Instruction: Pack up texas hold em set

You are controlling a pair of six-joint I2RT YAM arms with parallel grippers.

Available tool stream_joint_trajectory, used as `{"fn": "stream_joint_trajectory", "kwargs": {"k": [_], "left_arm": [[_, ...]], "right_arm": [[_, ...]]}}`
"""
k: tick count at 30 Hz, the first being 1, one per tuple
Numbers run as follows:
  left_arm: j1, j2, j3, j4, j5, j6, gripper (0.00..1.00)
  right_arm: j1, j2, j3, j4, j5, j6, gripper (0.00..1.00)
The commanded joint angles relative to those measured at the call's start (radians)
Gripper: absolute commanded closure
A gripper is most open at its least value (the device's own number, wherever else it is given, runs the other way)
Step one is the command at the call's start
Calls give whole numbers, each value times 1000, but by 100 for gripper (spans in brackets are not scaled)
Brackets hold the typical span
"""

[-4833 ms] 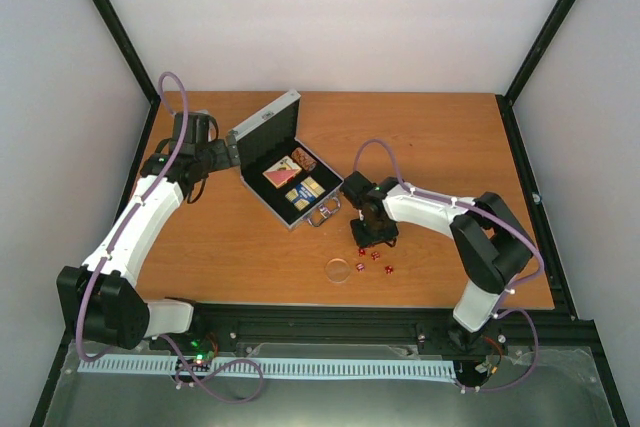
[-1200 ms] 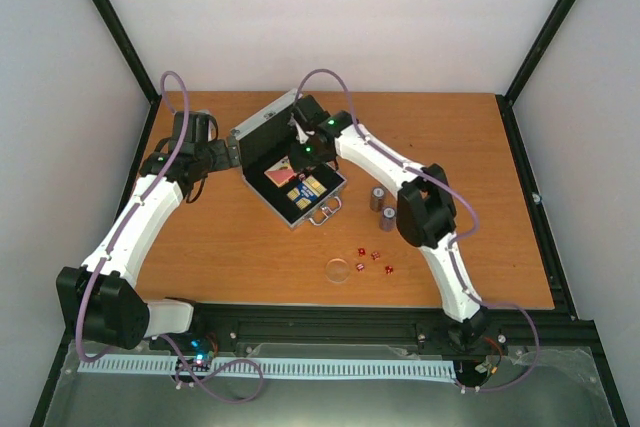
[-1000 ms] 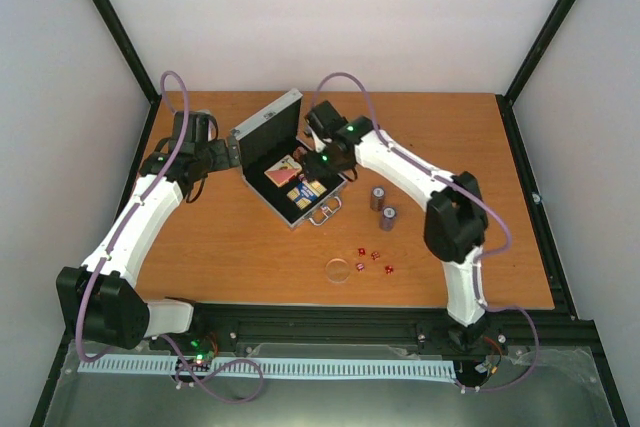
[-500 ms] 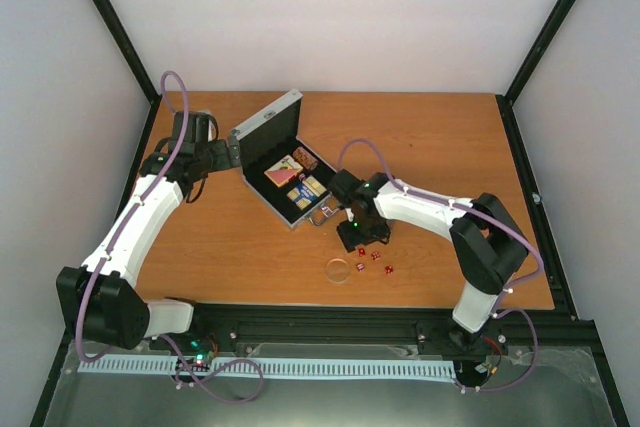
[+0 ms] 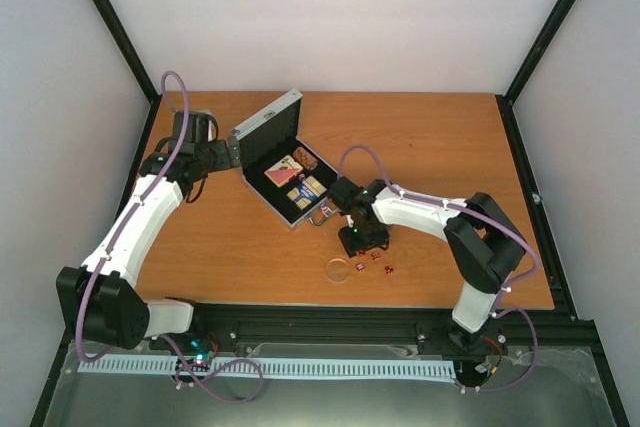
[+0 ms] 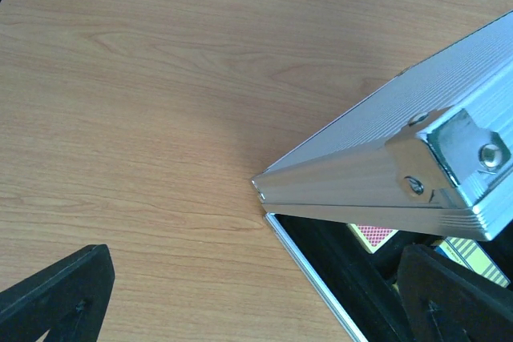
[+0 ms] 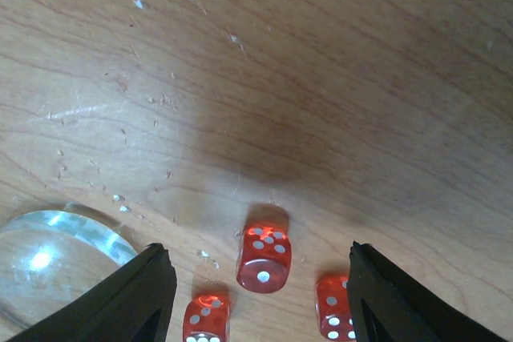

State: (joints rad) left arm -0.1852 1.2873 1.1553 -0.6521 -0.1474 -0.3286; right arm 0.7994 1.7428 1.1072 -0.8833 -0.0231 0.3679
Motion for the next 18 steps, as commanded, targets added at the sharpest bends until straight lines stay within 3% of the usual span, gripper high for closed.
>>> {"fn": "stream_joint_trajectory", "kwargs": {"k": [1, 4, 8, 14, 18], "left_arm": [[3, -3, 29, -7, -3, 16, 0], [3, -3, 25, -6, -4, 15, 0], [3, 0, 23, -5, -6, 14, 0], [3, 5, 23, -4, -6, 11, 0], [3, 4, 20, -3, -8, 10, 0]], "right_arm": [[6, 24, -13, 22, -7, 13, 42], [6, 24, -25, 29, -9, 13, 44], [6, 30, -34, 36, -19, 16, 58], [6, 31, -49, 44, -22, 18, 62], [6, 30, -54, 43, -18, 18, 71]]}}
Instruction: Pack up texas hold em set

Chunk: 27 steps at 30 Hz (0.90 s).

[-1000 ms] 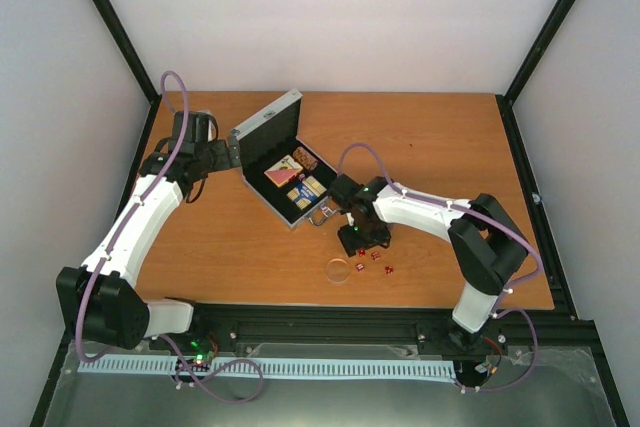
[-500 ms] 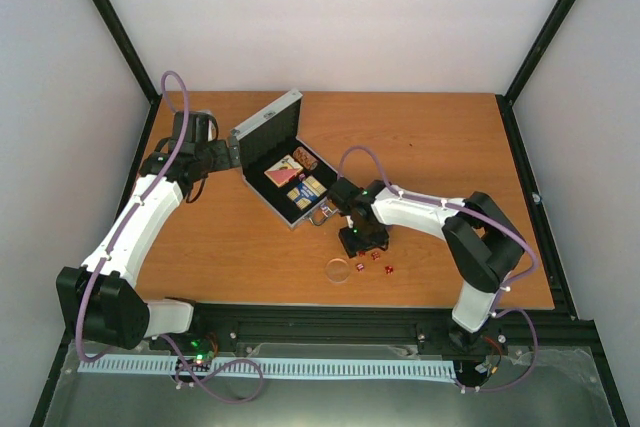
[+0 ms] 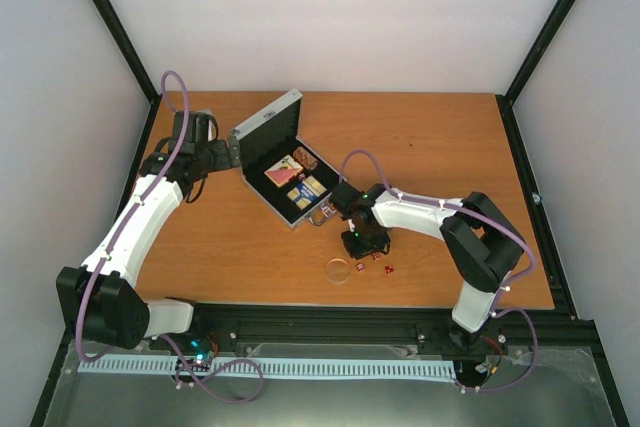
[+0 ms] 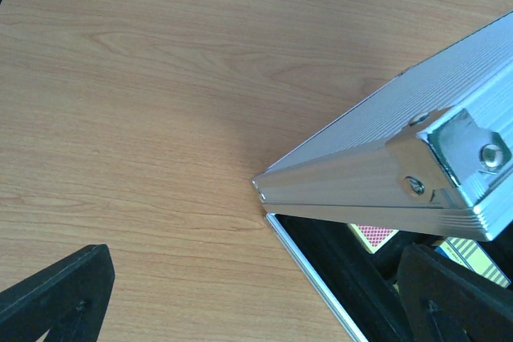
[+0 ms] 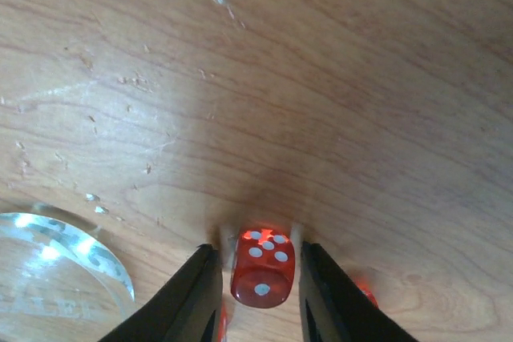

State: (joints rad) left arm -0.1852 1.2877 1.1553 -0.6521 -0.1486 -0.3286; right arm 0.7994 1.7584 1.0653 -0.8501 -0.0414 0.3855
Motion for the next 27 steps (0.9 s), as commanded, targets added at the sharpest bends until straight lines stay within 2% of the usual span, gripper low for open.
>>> {"fn": "stream_joint_trajectory", "kwargs": {"k": [1, 5, 12, 19, 27], "left_arm": [[3, 4, 20, -4, -8, 10, 0], [3, 0, 18, -6, -7, 10, 0], [3, -4, 17, -12, -14, 18, 0], [3, -7, 20, -13, -8, 19, 0], [3, -7, 19, -14, -7, 13, 0]], "right_arm": [[6, 16, -11, 11, 1, 1, 73], [6, 21, -3, 9, 1, 0, 80], [6, 15, 104, -50, 24, -13, 84], [6, 70, 345, -103, 13, -39, 84], [2, 311, 682, -84, 16, -107, 85]]}}
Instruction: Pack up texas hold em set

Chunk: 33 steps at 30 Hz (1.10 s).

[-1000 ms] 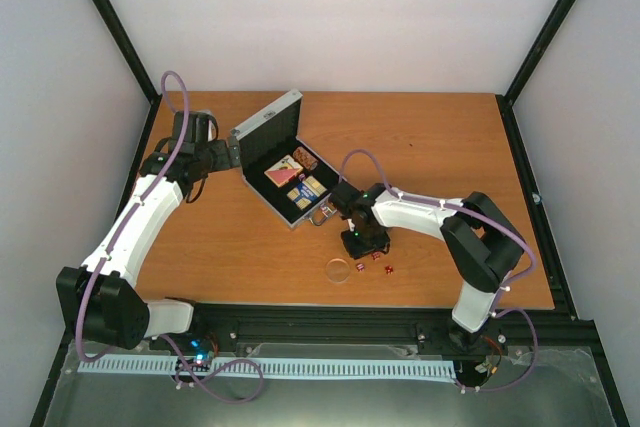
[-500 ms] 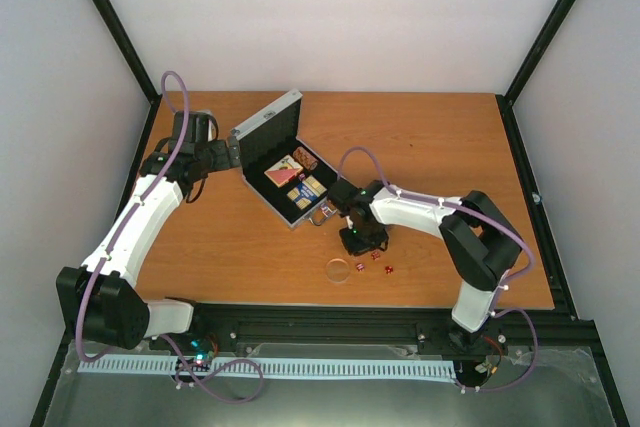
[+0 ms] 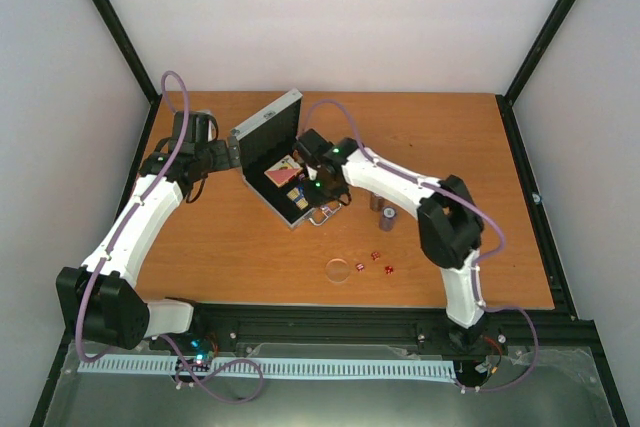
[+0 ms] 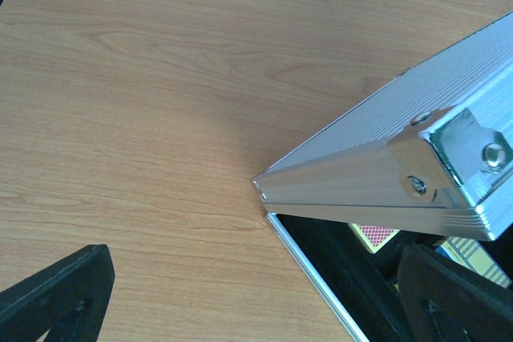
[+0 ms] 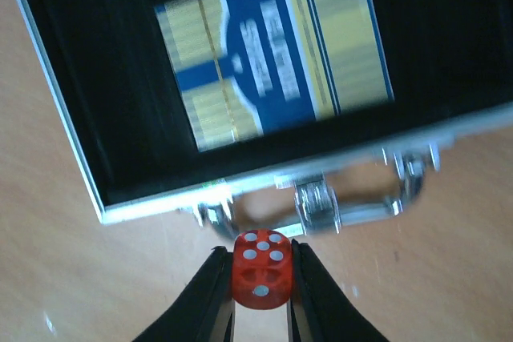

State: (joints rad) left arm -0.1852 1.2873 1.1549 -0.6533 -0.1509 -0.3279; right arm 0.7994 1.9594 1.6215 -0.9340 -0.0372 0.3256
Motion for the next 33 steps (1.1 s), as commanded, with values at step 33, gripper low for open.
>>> {"fn": "stream_joint_trajectory", "kwargs": {"k": [33], "left_arm": [[3, 13, 8, -10, -8, 38, 0]], "right_arm": [[-41, 512, 555, 68, 3, -66, 85]]}}
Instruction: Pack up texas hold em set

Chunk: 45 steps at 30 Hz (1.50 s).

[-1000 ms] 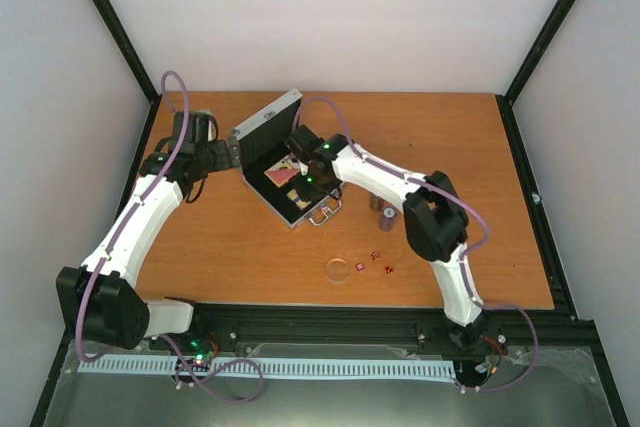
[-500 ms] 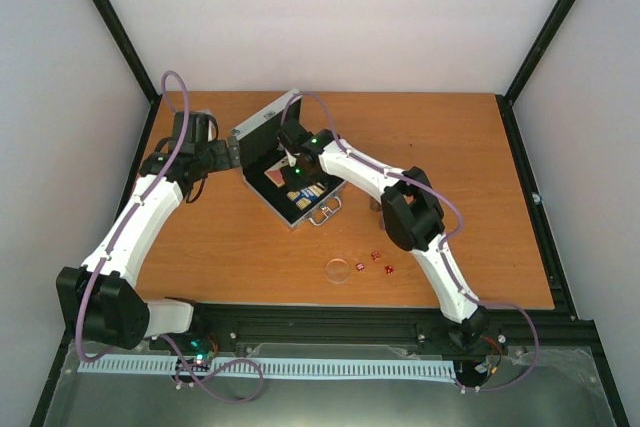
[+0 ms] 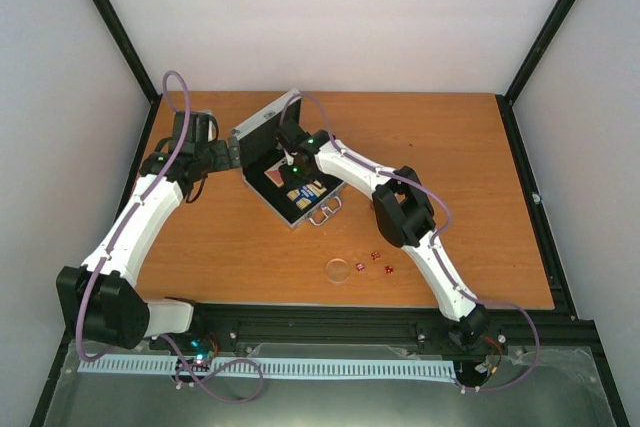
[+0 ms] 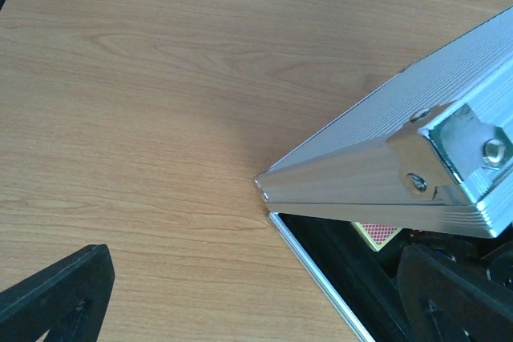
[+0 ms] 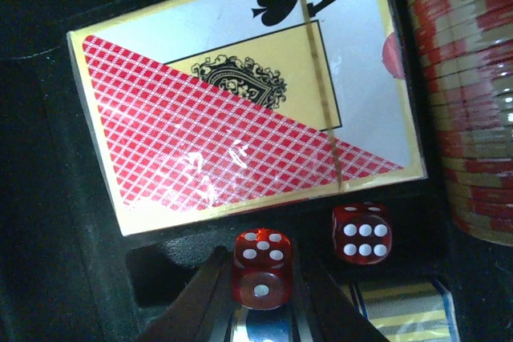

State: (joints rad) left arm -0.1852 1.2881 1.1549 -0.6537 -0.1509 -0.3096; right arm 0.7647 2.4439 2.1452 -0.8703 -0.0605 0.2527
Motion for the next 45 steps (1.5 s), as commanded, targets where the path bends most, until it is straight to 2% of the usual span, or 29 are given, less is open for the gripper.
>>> {"fn": "stream_joint_trajectory", "kwargs": {"k": [1, 6, 15, 22, 25, 29, 30, 31, 45], "left_arm": [[3, 13, 7, -9, -9, 21, 0], [3, 16, 5, -9, -9, 20, 0], [3, 20, 10, -9, -9, 17, 0], [3, 25, 14, -10, -9, 14, 0], [3, 26, 14, -10, -9, 12, 0], [2, 27, 12, -10, -10, 11, 0], [3, 27, 12, -9, -10, 10, 0], [3, 27, 12, -9, -9, 11, 0], [3, 26, 9, -9, -11, 8, 0]], "right_arm": [[-7, 30, 31, 5, 31, 6, 84], [-7, 37, 32, 4, 43, 5, 83], [-7, 18, 65, 5, 48, -11, 64], [-7, -11, 67, -10, 78, -20, 54], [-7, -20, 67, -21, 83, -25, 41], [-7, -26, 64, -37, 97, -31, 15], [-6, -26, 64, -42, 102, -33, 5], [-7, -26, 64, -46, 106, -33, 1], [-7, -21, 53, -88, 225, -24, 0]]}}
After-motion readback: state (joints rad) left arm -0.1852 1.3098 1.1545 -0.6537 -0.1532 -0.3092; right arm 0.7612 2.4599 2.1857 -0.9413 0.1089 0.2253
